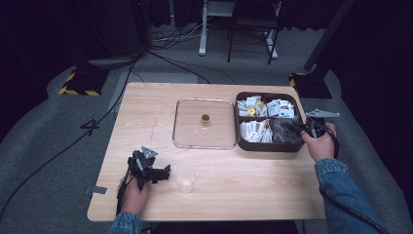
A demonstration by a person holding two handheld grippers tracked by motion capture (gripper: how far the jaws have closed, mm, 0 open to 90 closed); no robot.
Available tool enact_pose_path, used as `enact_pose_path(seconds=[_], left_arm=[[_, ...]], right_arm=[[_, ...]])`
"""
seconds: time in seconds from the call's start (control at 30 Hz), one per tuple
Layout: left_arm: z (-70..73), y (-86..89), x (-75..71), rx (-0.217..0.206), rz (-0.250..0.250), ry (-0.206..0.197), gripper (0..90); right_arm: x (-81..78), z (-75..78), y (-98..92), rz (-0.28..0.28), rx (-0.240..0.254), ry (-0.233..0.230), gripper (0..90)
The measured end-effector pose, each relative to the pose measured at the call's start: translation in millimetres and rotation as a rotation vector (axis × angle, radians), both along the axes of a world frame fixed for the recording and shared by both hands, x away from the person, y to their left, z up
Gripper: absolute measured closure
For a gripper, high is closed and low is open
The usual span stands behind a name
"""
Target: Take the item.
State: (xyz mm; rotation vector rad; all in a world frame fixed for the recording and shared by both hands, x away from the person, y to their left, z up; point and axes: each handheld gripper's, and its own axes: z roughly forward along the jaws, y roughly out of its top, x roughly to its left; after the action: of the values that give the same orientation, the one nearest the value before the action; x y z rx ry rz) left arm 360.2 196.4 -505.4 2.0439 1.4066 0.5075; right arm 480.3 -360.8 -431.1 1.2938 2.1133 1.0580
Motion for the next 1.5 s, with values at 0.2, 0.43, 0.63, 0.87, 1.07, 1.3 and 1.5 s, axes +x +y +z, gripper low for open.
enact_pose_path(seconds=[0.2,0.43,0.63,0.87,1.07,1.3,1.5], left_arm=[[-0.1,0.0,0.0,0.0,-0.001,-0.001,0.0],[0.0,0.1,0.0,0.001,-0.001,0.0,0.0],[0.0,0.1,0.0,0.001,-0.002,0.001,0.0],[0.0,0.1,0.0,0.001,-0.001,0.0,0.0],[0.1,-0.2,0.1,0.001,0.002,0.002,0.0],[0.2,-0.6,1.1,-0.001,0.001,0.005,0.0],[0.2,-0.7,1.1,-0.001,0.002,0.005,0.0]], right_arm=[[-6.7,9.3,-0.8,0.029,0.068,-0.026,75.8],[-21.7,26.7,8.3,0.083,0.11,-0.069,75.8],[-33.3,37.2,17.8,0.129,0.141,-0.09,75.8],[-54.4,52.9,31.1,0.207,0.184,-0.11,75.8],[-69.4,64.1,38.5,0.254,0.193,-0.122,75.8],[-82.3,74.3,46.3,0.302,0.206,-0.115,75.8],[-90.6,81.0,57.1,0.343,0.198,-0.116,75.8]])
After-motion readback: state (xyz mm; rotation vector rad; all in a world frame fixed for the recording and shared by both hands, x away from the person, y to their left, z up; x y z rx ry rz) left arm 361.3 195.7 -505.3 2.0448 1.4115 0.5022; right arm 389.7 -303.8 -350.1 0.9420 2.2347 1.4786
